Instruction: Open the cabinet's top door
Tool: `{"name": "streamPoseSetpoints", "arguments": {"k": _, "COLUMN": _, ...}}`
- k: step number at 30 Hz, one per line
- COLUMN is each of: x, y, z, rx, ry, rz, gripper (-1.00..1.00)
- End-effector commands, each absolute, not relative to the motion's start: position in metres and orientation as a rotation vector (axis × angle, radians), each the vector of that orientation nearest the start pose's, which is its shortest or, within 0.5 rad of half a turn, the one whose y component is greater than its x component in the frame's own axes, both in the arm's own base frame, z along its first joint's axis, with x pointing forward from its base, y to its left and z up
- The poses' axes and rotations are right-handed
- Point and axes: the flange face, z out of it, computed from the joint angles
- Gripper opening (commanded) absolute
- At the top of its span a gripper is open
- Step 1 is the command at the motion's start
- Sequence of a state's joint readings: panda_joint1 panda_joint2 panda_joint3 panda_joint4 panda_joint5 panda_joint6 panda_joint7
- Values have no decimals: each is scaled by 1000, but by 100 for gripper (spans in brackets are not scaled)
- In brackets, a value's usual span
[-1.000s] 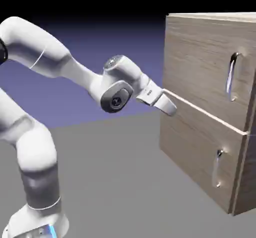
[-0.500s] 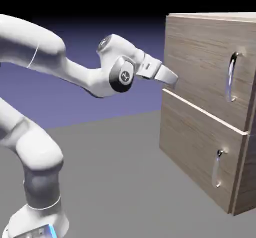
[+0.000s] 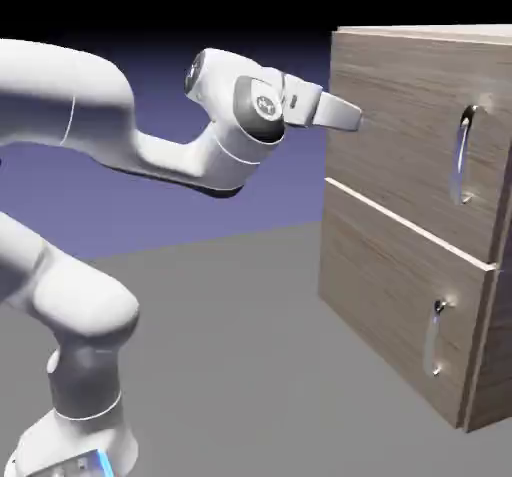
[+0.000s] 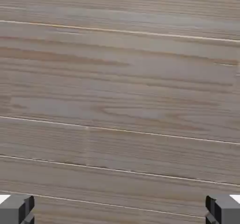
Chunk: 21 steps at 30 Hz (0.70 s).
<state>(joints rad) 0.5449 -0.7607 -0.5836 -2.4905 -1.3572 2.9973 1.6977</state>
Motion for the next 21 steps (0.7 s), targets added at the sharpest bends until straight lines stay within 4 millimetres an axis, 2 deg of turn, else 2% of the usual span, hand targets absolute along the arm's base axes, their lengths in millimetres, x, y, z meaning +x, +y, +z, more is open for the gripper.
{"name": "streamPoseSetpoints", "arguments": {"k": 1, "x": 381, "y": -3, "z": 611, "rx": -2104, "ry": 696, "rz": -1516, "gripper": 0}}
{"name": "streamPoseSetpoints", "arguments": {"k": 11, "x": 390, "y": -41, "z": 614, "rx": -1971, "ry": 687, "rz": -1617, "gripper": 0}}
{"name": "streamPoseSetpoints", "arguments": {"k": 21, "x": 412, "y": -87, "z": 592, "rx": -1856, "ry": 691, "rz": -1688, "gripper": 0}}
